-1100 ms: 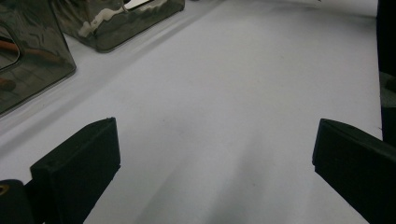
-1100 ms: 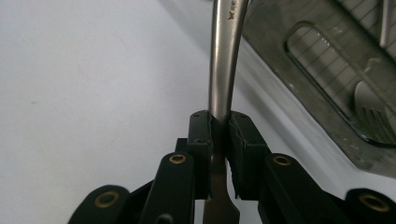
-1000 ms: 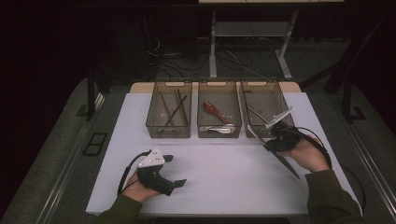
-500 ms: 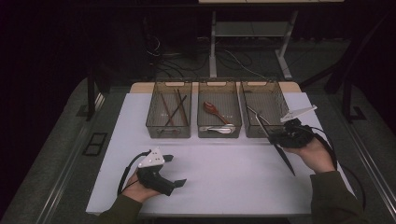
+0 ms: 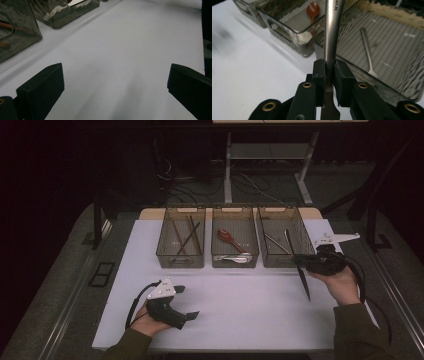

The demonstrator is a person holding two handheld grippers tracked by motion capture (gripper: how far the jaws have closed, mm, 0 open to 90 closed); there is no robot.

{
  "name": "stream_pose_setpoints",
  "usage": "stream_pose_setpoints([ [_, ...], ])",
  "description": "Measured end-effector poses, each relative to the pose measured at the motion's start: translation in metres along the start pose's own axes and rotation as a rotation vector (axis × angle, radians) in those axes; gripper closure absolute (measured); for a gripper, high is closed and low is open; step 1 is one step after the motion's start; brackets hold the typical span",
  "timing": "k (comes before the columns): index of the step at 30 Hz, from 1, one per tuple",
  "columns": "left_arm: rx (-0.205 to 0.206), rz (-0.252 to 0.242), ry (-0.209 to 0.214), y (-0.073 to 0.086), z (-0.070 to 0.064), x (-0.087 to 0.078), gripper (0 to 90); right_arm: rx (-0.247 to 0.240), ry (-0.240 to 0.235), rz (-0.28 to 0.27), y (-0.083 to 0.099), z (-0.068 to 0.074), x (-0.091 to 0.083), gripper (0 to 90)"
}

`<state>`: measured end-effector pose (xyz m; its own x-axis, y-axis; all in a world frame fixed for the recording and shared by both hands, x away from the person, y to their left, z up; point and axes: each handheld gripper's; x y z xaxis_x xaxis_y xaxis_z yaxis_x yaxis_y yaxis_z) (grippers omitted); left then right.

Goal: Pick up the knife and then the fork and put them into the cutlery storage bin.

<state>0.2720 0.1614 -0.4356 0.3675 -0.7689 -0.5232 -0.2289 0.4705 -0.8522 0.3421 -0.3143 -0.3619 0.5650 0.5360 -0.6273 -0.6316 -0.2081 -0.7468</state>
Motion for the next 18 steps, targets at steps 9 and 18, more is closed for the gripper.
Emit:
stream_pose_setpoints([
  [9,-0.009,-0.001,-0.002,0.002,0.004,0.0,0.2,-0.002,0.011,-0.063,-0.013,-0.002,-0.01,79.6],
  [18,0.003,0.006,-0.002,0.001,0.002,0.001,0.2,-0.011,0.028,-0.113,-0.041,-0.003,-0.015,79.6],
])
Point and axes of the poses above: each handheld gripper's, and its own axes: x roughly forward along the jaws, y roughly out of its underside, z roughly to its left, and after that the axes turned 8 degrees about x, right-handed
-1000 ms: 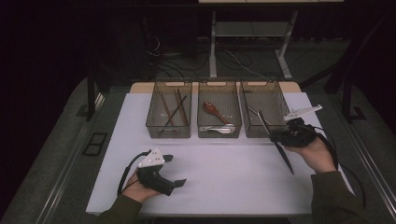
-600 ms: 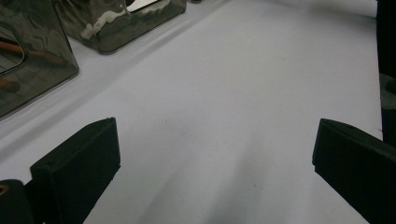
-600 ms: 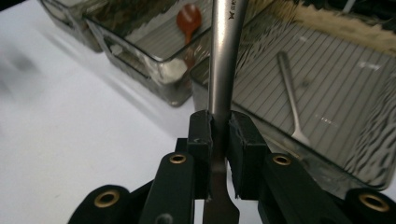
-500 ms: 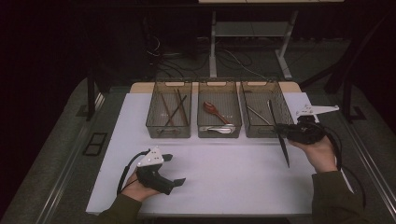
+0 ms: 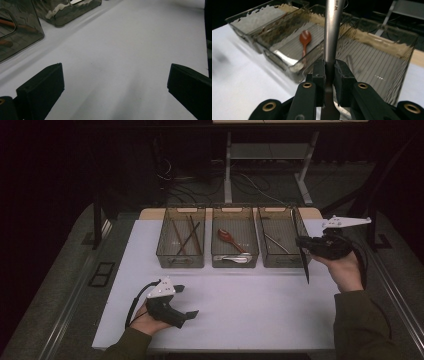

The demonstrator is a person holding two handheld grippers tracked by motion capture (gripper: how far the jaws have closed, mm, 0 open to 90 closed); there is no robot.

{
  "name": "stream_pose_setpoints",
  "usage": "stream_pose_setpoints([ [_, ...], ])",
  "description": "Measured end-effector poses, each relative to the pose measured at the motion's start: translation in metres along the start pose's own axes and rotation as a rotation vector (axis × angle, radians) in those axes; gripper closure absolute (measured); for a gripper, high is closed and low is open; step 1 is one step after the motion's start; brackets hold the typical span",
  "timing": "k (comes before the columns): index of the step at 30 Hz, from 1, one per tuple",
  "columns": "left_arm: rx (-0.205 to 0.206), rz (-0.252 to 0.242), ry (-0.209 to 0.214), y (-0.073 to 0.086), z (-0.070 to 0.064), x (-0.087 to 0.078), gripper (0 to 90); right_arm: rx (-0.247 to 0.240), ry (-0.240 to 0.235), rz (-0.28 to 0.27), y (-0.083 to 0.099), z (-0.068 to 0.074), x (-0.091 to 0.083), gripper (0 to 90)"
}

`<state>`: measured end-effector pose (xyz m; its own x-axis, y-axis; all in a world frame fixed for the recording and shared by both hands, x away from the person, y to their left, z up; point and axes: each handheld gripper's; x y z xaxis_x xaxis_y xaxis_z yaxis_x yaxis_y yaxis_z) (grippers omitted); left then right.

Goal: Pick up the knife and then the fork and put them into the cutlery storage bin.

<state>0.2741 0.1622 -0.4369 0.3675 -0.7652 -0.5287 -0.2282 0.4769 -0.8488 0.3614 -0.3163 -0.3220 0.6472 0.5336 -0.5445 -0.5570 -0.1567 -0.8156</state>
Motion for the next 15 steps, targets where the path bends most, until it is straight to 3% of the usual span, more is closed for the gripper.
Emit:
stream_pose_setpoints([
  [8,-0.003,-0.002,0.003,0.0,-0.001,0.0,0.2,0.004,0.031,-0.034,-0.03,-0.002,0.006,79.6],
  [15,-0.005,-0.008,0.005,0.0,-0.002,0.0,0.2,0.021,0.071,-0.063,-0.049,-0.012,0.017,79.6],
])
Point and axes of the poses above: each handheld gripper's, and its own axes: x roughly forward along the jaws, y roughly out of its underside, z roughly to its left, and after that the axes turned 8 degrees about x, right-handed
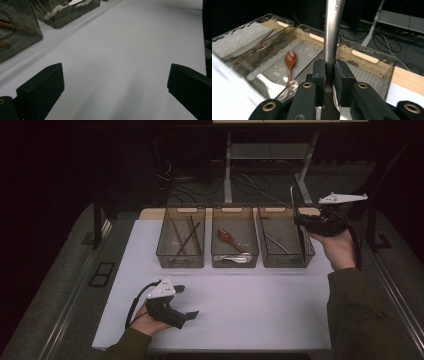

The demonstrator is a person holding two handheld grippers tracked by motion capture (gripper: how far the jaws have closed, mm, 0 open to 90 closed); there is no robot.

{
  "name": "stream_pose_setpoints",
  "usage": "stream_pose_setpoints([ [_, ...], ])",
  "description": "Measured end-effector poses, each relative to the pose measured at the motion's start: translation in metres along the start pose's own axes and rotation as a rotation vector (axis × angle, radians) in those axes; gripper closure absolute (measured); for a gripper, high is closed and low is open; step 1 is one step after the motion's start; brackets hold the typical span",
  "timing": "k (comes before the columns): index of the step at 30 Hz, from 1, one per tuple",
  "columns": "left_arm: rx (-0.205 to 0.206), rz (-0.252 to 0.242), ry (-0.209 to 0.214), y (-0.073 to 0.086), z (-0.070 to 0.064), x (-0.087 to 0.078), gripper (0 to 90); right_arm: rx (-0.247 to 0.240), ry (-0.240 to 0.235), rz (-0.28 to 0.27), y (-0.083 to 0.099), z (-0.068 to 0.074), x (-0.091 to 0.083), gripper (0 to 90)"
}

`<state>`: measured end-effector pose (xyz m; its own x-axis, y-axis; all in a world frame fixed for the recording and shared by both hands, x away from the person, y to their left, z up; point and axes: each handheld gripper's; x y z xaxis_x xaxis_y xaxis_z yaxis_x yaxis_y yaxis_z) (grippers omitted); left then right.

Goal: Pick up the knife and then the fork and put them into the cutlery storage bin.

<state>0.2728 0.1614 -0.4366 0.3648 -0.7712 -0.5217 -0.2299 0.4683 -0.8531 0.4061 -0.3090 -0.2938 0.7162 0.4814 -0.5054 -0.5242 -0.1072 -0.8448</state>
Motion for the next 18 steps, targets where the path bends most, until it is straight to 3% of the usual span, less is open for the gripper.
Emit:
stream_pose_setpoints([
  [5,0.002,0.002,0.001,0.0,0.0,0.0,0.2,0.015,0.036,-0.03,-0.011,-0.009,0.012,79.6],
  [8,0.003,0.002,-0.001,0.0,0.0,0.0,0.2,0.027,0.02,-0.047,-0.014,-0.014,0.021,79.6],
  [18,0.001,0.0,0.0,0.0,0.0,-0.002,0.2,0.019,0.119,0.025,-0.013,-0.029,0.049,80.0],
])
Point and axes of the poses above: each handheld gripper's, and its own axes: x roughly forward along the jaws, y roughly out of its underside, z roughly to its left, and after that the axes turned 8 degrees about x, right-handed
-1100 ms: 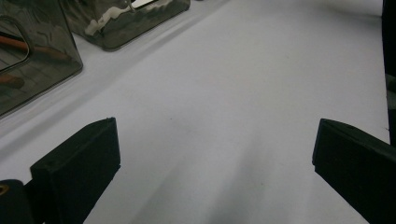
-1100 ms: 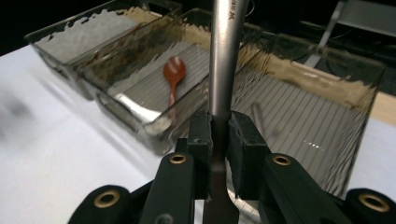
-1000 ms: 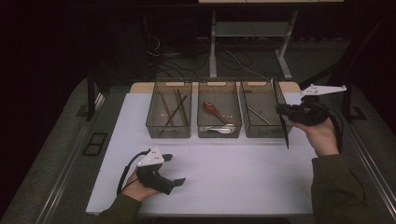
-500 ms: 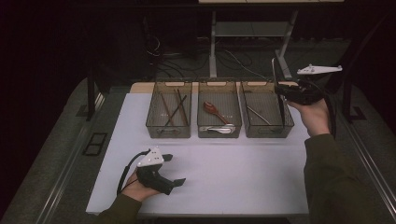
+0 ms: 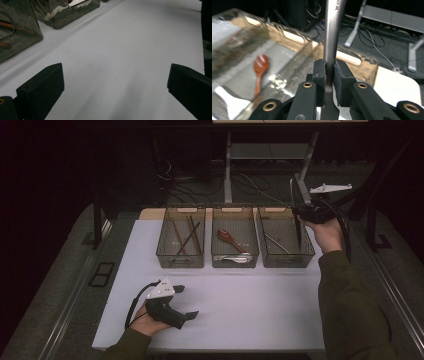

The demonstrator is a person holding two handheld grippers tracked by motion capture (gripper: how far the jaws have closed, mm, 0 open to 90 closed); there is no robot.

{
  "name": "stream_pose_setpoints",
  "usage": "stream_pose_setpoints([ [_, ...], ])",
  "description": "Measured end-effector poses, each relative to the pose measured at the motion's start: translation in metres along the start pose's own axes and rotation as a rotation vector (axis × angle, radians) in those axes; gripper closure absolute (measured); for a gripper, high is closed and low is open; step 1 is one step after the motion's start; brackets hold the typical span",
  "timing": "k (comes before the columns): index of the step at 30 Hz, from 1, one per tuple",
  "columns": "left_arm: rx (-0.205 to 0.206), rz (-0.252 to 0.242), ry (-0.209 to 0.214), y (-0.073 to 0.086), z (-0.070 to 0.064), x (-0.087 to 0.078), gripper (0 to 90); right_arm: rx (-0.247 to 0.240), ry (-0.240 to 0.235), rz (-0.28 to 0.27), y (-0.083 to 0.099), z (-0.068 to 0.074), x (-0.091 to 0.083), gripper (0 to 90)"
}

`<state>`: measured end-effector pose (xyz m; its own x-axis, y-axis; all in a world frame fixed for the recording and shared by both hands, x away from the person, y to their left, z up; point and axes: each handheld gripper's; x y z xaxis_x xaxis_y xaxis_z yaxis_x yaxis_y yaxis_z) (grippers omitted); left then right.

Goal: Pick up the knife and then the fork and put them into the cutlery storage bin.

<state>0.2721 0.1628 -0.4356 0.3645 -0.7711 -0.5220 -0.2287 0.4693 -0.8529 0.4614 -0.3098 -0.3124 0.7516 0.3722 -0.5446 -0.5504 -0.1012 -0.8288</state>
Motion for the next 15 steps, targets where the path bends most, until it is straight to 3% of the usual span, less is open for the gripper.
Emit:
stream_pose_setpoints([
  [6,-0.001,0.0,-0.001,0.0,0.0,0.001,0.2,0.01,0.023,0.04,0.008,-0.009,0.015,80.0],
  [15,-0.005,-0.002,0.004,0.001,-0.001,0.002,0.2,-0.017,0.045,0.111,0.018,-0.015,0.032,79.9],
])
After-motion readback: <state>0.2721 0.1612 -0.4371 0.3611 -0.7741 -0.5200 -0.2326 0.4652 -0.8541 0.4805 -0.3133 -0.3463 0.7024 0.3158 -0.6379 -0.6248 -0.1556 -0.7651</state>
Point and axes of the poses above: each handheld gripper's, and its own axes: x roughly forward along the jaws, y roughly out of its underside, z roughly to its left, and after that the axes turned 8 degrees about x, right-handed
